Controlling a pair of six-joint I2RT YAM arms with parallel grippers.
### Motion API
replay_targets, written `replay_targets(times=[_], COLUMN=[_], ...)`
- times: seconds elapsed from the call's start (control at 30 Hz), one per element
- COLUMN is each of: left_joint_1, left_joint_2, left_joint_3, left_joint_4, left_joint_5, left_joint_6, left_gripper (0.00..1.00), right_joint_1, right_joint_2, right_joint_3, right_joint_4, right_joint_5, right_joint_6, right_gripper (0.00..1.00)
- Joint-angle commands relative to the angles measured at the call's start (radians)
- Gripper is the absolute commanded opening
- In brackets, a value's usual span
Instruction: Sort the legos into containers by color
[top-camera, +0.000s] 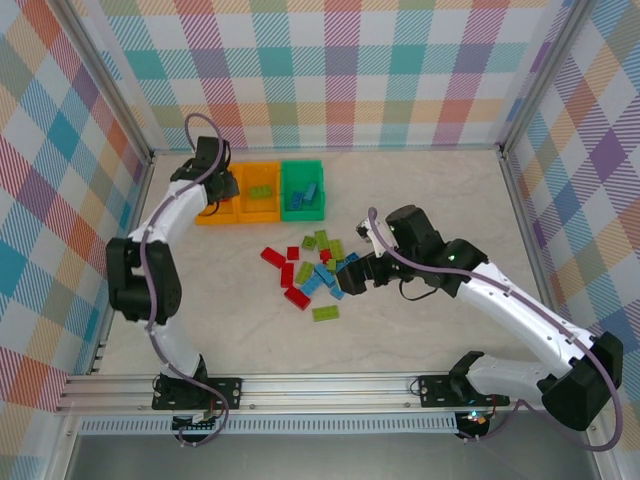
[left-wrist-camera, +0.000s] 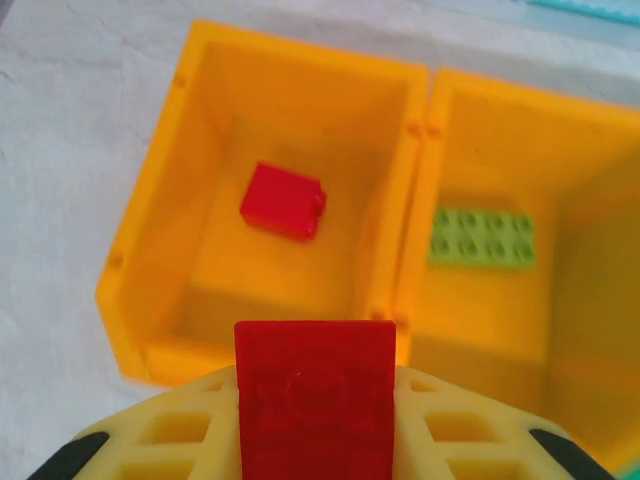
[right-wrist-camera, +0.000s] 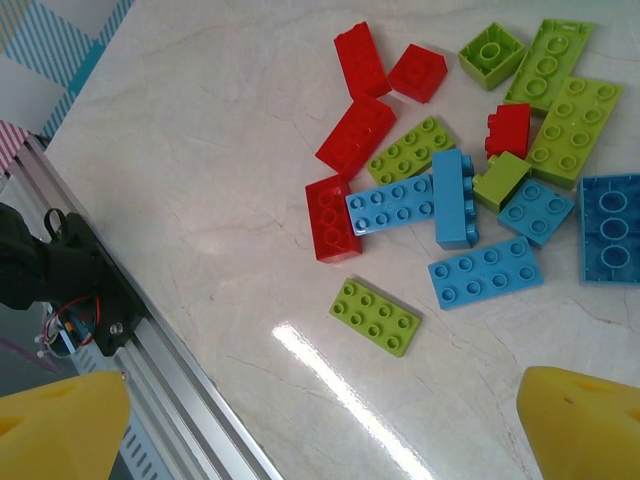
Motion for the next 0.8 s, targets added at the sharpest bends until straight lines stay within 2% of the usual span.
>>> replay_targets(times=[0.0,0.17,0.23,0.33,0.43,0.5,0.6,0.7,0.77], left_joint_1=[0.049,0.089,0.095,0.097,0.097,0.097,0.088,0.007,-0.09], left_joint_2=[0.128,0.229,0.22,0.159,0.049,-0.036,-0.231,-0.451,-0.58], left_joint_3=[0.105,0.235,0.239,0.193,0.099,0.048,-0.083,-0.2,-0.233], left_joint_4=[-0.017,-0.06,-0.062,-0.039,0.017,0.028,0.085,0.098,0.052], left_joint_5=[0.017,0.049,0.063,0.117,0.195,0.235,0.353,0.388,0.381], left_joint_6=[-0.021,-0.02,-0.018,-0.035,-0.065,-0.084,-0.136,-0.116,-0.018], left_gripper=[0.22,0.37,0.44,0.48,0.53,0.53,0.52,0.51,0.51], right_joint_1=[0.005,0.005,0.005,0.005,0.005,0.004,0.005,0.005,0.004], right_joint_2=[-0.046,-0.079,-0.091,-0.095,-0.074,-0.054,-0.01,0.057,0.114], right_joint_3=[-0.013,-0.021,-0.026,-0.034,-0.031,-0.026,-0.018,0.0,0.016], right_joint_4=[0.004,-0.01,-0.012,0.001,0.027,0.044,0.078,0.097,0.113], right_joint_5=[0.014,0.018,0.027,0.038,0.041,0.04,0.066,0.132,0.182], right_joint_6=[0.023,0.038,0.042,0.047,0.054,0.058,0.068,0.078,0.079], right_gripper=[1.0,1.0,1.0,1.0,1.0,1.0,1.0,1.0,1.0])
